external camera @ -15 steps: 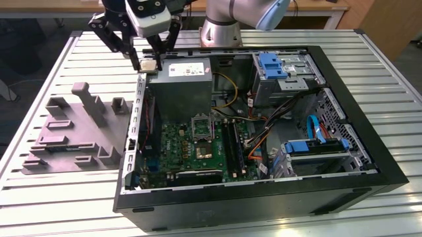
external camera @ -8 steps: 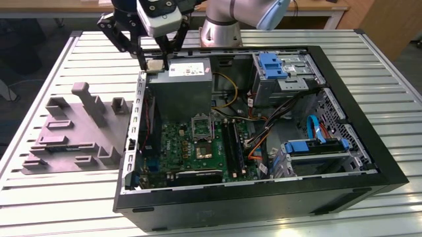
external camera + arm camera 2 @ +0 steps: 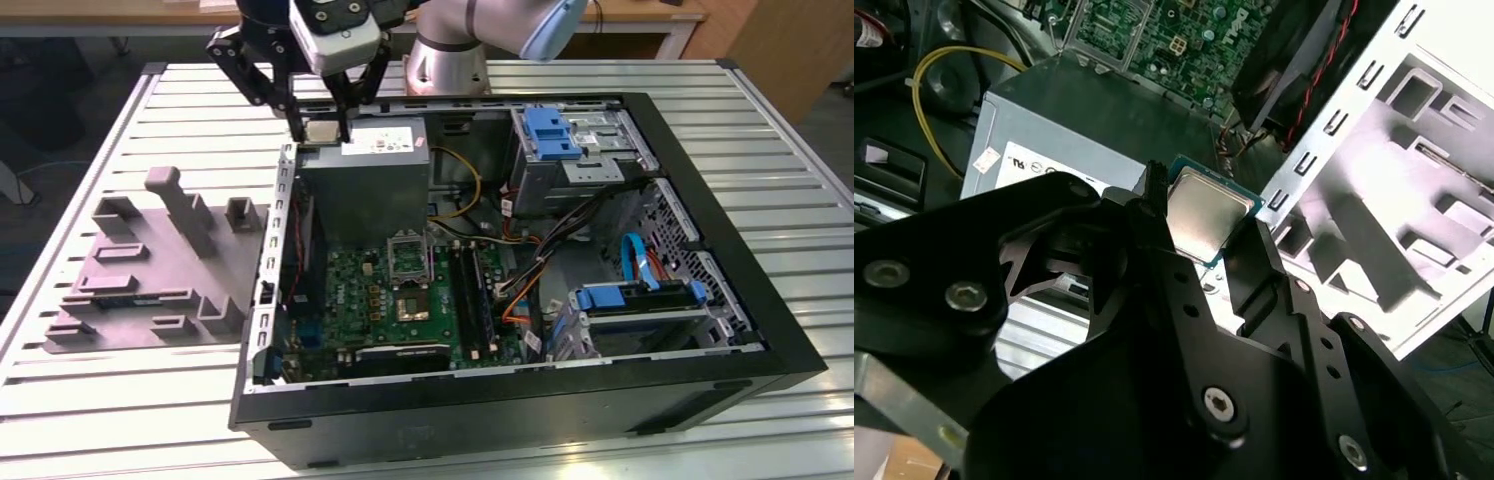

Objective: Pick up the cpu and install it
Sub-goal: 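Pick up the cpu and move it towards the insertion slot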

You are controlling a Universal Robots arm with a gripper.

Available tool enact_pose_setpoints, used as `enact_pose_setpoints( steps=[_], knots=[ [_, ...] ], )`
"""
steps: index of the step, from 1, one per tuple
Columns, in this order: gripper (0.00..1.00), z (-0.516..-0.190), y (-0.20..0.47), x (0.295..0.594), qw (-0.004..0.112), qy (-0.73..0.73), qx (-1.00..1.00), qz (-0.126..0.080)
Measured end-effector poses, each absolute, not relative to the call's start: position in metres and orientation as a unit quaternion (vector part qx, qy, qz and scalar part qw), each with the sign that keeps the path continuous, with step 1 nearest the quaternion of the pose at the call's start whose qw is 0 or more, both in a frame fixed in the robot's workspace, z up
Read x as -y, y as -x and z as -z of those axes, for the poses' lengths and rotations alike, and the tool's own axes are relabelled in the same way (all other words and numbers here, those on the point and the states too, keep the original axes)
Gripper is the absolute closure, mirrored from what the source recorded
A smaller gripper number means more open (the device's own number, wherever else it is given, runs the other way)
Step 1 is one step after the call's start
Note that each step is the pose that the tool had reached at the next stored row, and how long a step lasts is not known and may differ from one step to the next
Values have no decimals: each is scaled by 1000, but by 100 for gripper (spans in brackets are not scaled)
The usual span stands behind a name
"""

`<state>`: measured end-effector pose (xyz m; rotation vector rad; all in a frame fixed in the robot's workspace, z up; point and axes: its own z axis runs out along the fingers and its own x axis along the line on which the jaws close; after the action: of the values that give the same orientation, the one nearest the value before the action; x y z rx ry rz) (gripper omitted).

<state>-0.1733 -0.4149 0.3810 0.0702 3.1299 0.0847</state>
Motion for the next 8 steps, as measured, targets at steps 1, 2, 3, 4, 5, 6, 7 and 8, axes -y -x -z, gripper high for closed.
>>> enact_pose_setpoints(
  steps=[1, 2, 3, 4, 5, 6, 7, 8],
  knots=[
    [53, -381, 173, 415, 5, -22, -999, -27],
    [53, -381, 172, 415, 5, -22, -999, -27],
    [53, -381, 171, 415, 5, -22, -999, -27],
    [53, -381, 171, 415, 5, -22, -999, -27],
    [53, -381, 169, 415, 5, -22, -999, -27],
    [53, -381, 168, 415, 5, -22, -999, -27],
    [53, -381, 166, 415, 5, -22, -999, -27],
    [53, -381, 165, 415, 5, -22, -999, -27]
  ],
)
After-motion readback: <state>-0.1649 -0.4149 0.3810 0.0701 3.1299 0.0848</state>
